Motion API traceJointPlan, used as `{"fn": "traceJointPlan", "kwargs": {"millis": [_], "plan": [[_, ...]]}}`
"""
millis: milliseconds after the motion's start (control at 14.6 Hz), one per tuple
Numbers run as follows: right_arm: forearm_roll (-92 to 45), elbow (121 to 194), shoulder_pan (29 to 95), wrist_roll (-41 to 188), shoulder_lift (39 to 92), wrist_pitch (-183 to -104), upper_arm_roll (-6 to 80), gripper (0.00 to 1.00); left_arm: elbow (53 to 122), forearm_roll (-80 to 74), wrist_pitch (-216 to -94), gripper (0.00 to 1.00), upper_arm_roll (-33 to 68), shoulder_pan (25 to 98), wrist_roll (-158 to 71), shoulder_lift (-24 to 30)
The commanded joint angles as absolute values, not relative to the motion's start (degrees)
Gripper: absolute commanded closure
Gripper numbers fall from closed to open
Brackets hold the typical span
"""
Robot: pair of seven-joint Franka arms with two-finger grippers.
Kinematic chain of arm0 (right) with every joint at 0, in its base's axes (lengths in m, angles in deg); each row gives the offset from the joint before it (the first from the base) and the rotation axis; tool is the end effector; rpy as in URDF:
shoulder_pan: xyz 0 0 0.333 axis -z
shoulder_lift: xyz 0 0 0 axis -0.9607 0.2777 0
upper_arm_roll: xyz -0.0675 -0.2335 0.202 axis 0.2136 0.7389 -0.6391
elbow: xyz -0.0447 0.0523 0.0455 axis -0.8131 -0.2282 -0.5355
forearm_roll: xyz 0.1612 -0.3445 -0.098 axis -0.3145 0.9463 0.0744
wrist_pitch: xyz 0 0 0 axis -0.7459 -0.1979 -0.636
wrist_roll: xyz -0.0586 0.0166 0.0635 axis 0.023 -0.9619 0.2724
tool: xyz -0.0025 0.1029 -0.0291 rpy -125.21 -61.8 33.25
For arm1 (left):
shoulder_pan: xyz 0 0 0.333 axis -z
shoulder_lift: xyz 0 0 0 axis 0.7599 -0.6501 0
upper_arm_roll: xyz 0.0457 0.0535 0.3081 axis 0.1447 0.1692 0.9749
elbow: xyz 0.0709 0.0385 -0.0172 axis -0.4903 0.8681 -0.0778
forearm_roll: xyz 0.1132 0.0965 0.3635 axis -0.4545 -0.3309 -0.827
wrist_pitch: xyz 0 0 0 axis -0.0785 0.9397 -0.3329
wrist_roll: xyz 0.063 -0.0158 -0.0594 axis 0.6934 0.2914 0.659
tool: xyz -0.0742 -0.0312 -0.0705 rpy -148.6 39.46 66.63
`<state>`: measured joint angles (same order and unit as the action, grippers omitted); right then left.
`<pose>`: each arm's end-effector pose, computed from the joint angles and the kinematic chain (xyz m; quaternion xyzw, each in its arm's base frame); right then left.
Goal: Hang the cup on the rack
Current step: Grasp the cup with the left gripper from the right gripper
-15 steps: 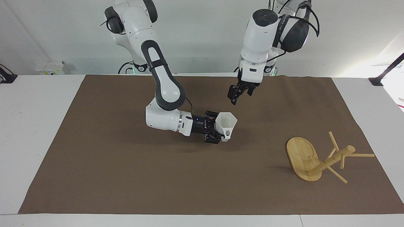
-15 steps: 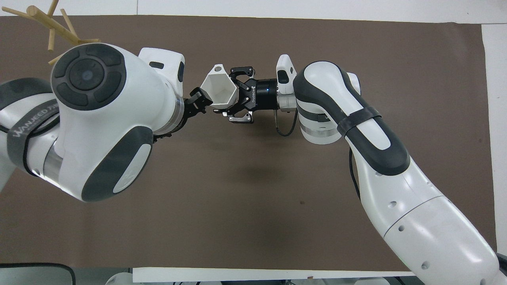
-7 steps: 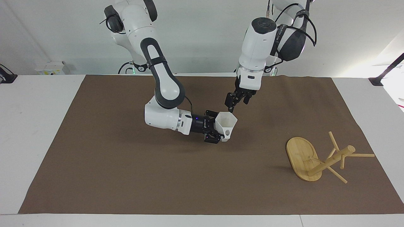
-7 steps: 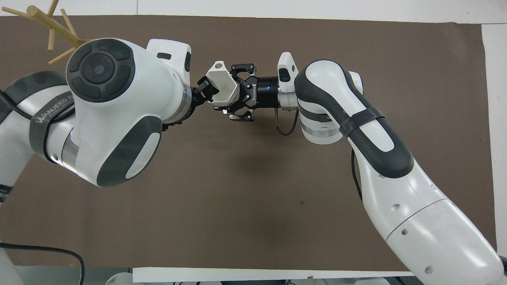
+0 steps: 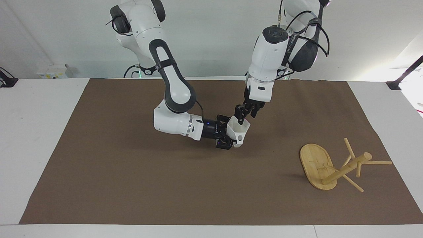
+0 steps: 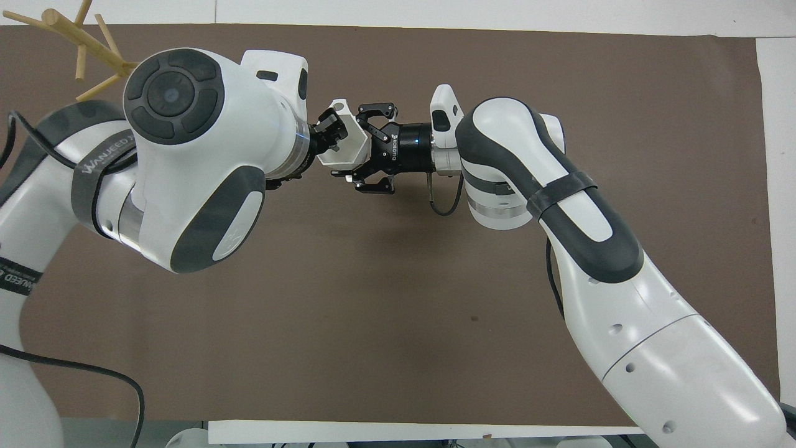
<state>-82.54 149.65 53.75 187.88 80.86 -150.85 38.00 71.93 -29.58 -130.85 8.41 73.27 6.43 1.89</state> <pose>0.6146 0.3344 0.3295 -0.5807 -0.5555 -0.4348 0.4064 0.5223 -0.3640 0.5201 0.9645 0.2508 0.0447 0.0689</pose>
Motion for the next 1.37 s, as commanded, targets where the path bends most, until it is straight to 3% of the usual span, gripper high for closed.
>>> {"fn": "traceJointPlan", "kwargs": {"millis": [0, 206, 412, 686, 755, 824, 892, 961, 1304], "plan": [[-83.82, 150.74, 53.58, 187.02, 79.72, -151.53, 38.15, 0.81, 70.93, -30.19, -132.08, 0.61, 9.22, 74.42, 7.15, 1.17], [-83.82, 150.74, 53.58, 187.02, 79.72, -151.53, 38.07, 0.8, 71.02, -30.19, -133.4, 0.76, 9.22, 74.5, 6.8, 0.3], [-83.82, 150.74, 53.66, 187.11, 79.72, -151.45, 38.07, 0.8, 70.93, -30.28, -133.23, 1.0, 9.22, 74.5, 6.62, 0.03], [-83.82, 150.74, 53.84, 187.11, 79.72, -151.36, 38.07, 0.75, 70.67, -30.28, -133.23, 1.0, 9.22, 74.42, 6.62, 0.03], [-83.82, 150.65, 54.01, 187.02, 79.72, -151.36, 38.07, 0.58, 70.5, -30.28, -132.97, 1.0, 9.22, 74.42, 6.62, 0.03], [-83.82, 150.56, 54.28, 187.02, 79.72, -151.01, 38.07, 0.52, 70.32, -30.28, -132.62, 1.0, 9.22, 74.42, 6.62, 0.03], [-83.82, 150.56, 54.63, 187.28, 79.63, -150.66, 38.07, 0.15, 69.88, -30.28, -132.44, 1.0, 9.22, 74.33, 6.62, 0.03], [-83.65, 150.56, 55.41, 187.55, 79.63, -150.31, 38.15, 0.0, 69.79, -29.84, -132.52, 1.0, 9.22, 74.24, 6.62, 0.03], [-78.22, 150.56, 64.27, 187.46, 79.37, -139.96, 38.33, 0.0, 70.23, -29.75, -132.53, 1.0, 9.48, 73.8, 7.93, 0.64]]}}
